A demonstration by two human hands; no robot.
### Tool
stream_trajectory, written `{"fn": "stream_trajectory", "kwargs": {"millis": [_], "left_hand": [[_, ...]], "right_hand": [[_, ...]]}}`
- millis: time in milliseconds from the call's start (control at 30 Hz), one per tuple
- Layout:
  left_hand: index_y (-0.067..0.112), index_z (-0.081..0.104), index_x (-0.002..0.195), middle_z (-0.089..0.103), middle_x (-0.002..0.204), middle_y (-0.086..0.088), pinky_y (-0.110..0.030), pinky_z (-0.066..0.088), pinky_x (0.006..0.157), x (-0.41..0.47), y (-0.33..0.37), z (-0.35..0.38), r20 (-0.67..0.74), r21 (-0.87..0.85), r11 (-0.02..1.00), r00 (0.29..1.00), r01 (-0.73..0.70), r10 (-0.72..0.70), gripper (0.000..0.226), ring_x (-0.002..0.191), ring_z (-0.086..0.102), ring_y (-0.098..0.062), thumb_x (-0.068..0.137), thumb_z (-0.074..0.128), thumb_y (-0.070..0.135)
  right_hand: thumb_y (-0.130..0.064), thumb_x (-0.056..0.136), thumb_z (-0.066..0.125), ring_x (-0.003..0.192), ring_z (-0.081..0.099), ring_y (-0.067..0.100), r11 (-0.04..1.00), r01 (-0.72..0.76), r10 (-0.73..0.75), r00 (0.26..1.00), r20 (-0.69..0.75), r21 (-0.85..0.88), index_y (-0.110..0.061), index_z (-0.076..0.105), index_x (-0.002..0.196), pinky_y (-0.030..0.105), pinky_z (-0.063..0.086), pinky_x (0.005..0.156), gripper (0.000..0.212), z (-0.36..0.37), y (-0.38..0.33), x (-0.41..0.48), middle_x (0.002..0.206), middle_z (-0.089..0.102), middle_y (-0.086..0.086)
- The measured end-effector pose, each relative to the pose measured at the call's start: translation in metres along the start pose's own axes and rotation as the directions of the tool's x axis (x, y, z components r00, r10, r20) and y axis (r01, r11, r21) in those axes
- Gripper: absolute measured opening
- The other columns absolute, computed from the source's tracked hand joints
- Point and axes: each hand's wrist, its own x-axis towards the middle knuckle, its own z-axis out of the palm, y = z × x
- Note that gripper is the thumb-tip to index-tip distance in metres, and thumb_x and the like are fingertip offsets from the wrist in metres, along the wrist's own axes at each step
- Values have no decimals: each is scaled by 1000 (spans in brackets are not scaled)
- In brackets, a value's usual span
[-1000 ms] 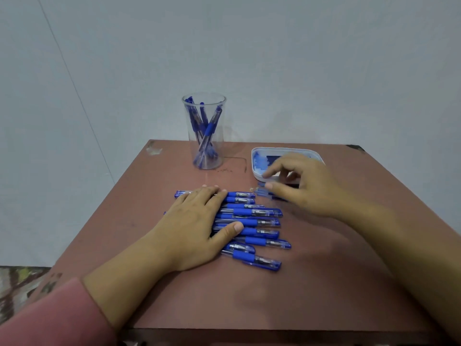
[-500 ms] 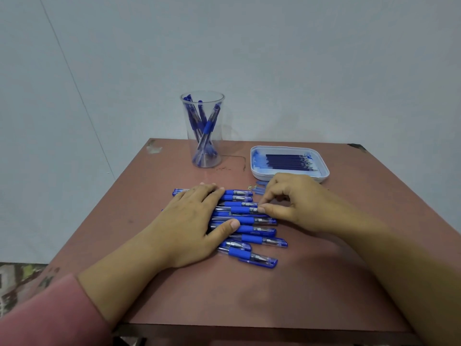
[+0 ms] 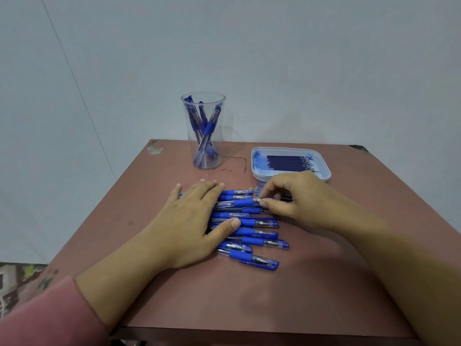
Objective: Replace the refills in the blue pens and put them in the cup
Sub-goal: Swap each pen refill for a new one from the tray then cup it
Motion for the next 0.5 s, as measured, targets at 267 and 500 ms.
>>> {"fn": "stream_trajectory", "kwargs": {"millis": [267,500], "left_hand": [[28,35,148,43,147,12,-32,10,116,12,14,-17,-224,-39,989,966,-144,132,71,137,33,-4,91,25,68],[25,59,126,66,107,11,-31,56,71,46,18,-19,-286,-15,938,900,-347,329,38,90,63,-8,95,49,43]], "right_hand": [[-22,83,73,84,64,4,985,168,-152,948,-278,32,-45,59,86,19,51,74,28,-2,4,-7,85,67,-20],[-24,85,65,81,62,0,979,205,-182,909,-375,21,-28,65,92,11,47,72,9,0,6,-6,82,66,-17]]}}
